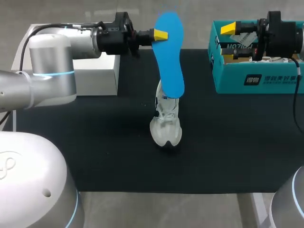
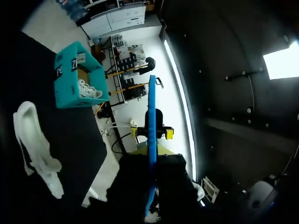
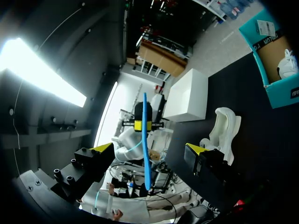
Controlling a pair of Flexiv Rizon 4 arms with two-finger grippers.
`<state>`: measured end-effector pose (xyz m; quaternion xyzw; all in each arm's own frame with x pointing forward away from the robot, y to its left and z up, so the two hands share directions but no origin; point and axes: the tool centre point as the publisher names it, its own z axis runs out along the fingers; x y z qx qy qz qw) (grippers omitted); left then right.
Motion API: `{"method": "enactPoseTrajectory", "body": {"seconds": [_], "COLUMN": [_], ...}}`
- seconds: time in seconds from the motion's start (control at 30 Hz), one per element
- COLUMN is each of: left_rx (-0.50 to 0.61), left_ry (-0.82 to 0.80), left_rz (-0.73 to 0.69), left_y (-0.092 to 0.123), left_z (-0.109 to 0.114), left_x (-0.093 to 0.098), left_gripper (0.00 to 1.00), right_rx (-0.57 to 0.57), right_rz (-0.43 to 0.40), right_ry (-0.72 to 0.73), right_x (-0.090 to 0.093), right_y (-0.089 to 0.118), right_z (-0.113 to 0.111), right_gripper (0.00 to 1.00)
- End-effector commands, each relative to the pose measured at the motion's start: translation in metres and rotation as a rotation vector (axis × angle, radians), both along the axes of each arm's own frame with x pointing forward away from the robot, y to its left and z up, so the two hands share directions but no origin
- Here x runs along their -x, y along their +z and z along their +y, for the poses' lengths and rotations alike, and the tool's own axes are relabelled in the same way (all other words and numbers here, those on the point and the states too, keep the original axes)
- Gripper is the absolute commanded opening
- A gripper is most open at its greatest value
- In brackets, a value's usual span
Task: Take the shoe out of the shoebox, open the shoe tongue, remove and reinsert the insole, then place the shoe into the shoebox
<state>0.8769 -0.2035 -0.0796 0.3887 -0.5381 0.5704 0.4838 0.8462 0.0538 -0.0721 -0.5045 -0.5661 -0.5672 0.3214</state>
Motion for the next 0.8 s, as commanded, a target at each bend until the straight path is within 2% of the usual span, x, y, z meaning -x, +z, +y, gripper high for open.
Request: {"method": "enactPoseTrajectory", "body": {"seconds": [0.03, 0.1, 0.13, 0.2, 0.27, 0.3, 0.47, 0.8], "left_rx": [0.021, -0.003, -0.002, -0.018, -0.02, -0.021, -0.031, -0.096], "left_ry": [-0.086, -0.113, -0.115, -0.118, -0.121, -0.123, -0.133, -0.116], "left_rz": [0.931, 0.917, 0.917, 0.902, 0.896, 0.883, 0.8, 0.594], "left_y": [-0.004, -0.006, -0.008, -0.013, -0.017, -0.018, -0.022, -0.023], "left_z": [-0.004, -0.006, -0.006, -0.008, -0.009, -0.009, -0.014, -0.022], "left_x": [0.002, 0.002, 0.001, -0.002, -0.004, -0.005, -0.008, -0.005], "left_gripper": [0.0, 0.0, 0.0, 0.0, 0.0, 0.0, 0.0, 0.0], "right_rx": [0.0, 0.0, 0.031, 0.169, 0.37, 0.429, 0.604, 0.768], "right_rz": [0.0, 0.0, -0.016, -0.019, 0.023, 0.029, 0.023, 0.025], "right_ry": [-0.001, -0.001, 0.008, -0.014, -0.078, -0.092, -0.129, -0.127], "right_x": [-0.001, -0.001, -0.002, -0.003, -0.005, -0.005, -0.003, 0.003], "right_y": [-0.001, -0.001, 0.009, 0.024, 0.031, 0.034, 0.044, 0.049], "right_z": [0.002, 0.002, 0.004, 0.009, 0.013, 0.015, 0.025, 0.041], "right_gripper": [1.0, 1.0, 1.0, 1.0, 1.0, 1.0, 1.0, 1.0]}}
